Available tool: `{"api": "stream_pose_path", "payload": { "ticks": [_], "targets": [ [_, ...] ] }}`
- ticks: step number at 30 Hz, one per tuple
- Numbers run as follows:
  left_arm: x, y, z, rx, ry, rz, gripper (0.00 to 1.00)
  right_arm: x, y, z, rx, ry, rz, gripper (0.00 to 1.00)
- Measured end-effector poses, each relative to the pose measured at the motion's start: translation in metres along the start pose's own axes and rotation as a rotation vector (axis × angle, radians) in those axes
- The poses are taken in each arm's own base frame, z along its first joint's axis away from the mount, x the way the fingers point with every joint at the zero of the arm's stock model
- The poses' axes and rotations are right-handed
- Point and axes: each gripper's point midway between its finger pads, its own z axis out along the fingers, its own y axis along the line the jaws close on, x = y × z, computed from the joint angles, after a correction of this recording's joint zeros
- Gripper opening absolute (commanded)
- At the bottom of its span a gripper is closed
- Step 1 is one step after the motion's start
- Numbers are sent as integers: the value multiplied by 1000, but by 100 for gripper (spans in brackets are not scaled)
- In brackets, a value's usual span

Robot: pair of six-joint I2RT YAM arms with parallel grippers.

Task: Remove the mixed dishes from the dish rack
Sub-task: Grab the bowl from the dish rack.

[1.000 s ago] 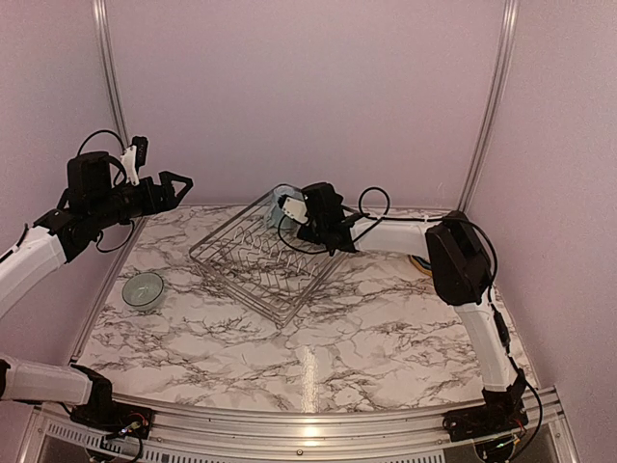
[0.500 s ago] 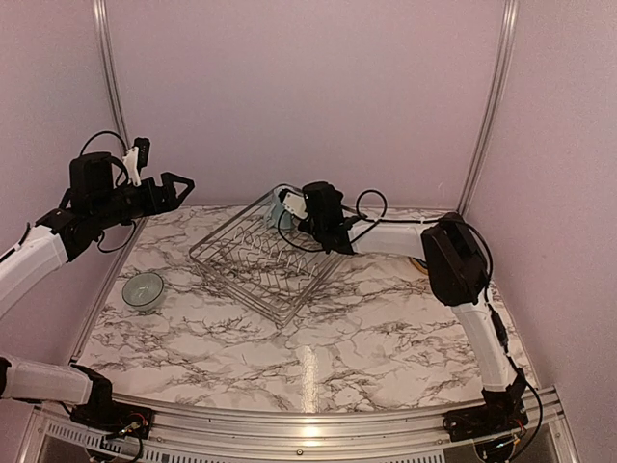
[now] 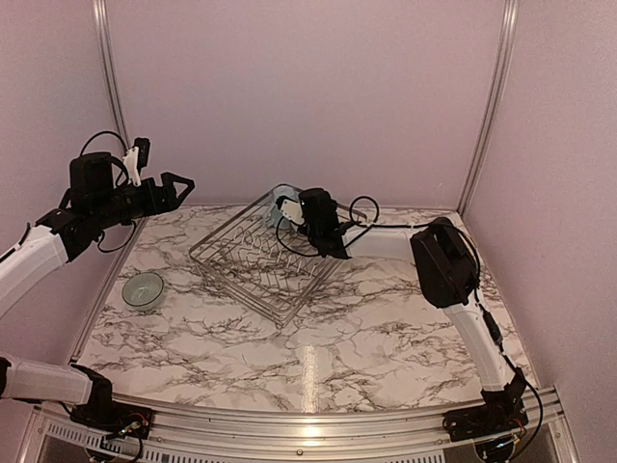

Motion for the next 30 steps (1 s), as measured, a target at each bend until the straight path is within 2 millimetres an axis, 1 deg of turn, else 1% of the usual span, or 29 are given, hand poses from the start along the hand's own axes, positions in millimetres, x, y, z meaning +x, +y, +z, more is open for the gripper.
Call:
{"api": "stream_pose_path", "payload": {
  "ticks": [2, 3, 6, 8, 11, 13, 16, 20, 26, 30],
  "targets": [
    [0, 0, 0, 0, 0, -1, 99, -1, 0, 0, -2, -5, -7, 53],
    [0, 0, 0, 0, 0, -1, 99, -2, 1, 0, -4, -9, -10, 50],
    [1, 0, 1, 0, 2, -4, 99, -4, 1, 0, -6, -21, -16, 46],
    [1, 1, 1, 0, 4, -5, 99, -5, 1, 0, -5, -30, -18, 41],
    [2, 1, 2, 1, 8, -9, 99, -6, 3, 0, -9, -39, -26, 29],
    [3, 0, 2, 4, 10, -10, 99, -6, 4, 0, -7, -42, -30, 25],
    [3, 0, 2, 6, 11, -14, 99, -7, 1, -1, 8, -54, -19, 16],
    [3, 0, 2, 6, 11, -19, 99, -9, -3, -5, 18, -68, -16, 1],
    [3, -1, 2, 12, 13, -21, 99, -15, 3, -15, -11, -89, -22, 0],
    [3, -1, 3, 13, 14, -22, 99, -16, 6, -24, -57, -92, 9, 0]
  ]
}}
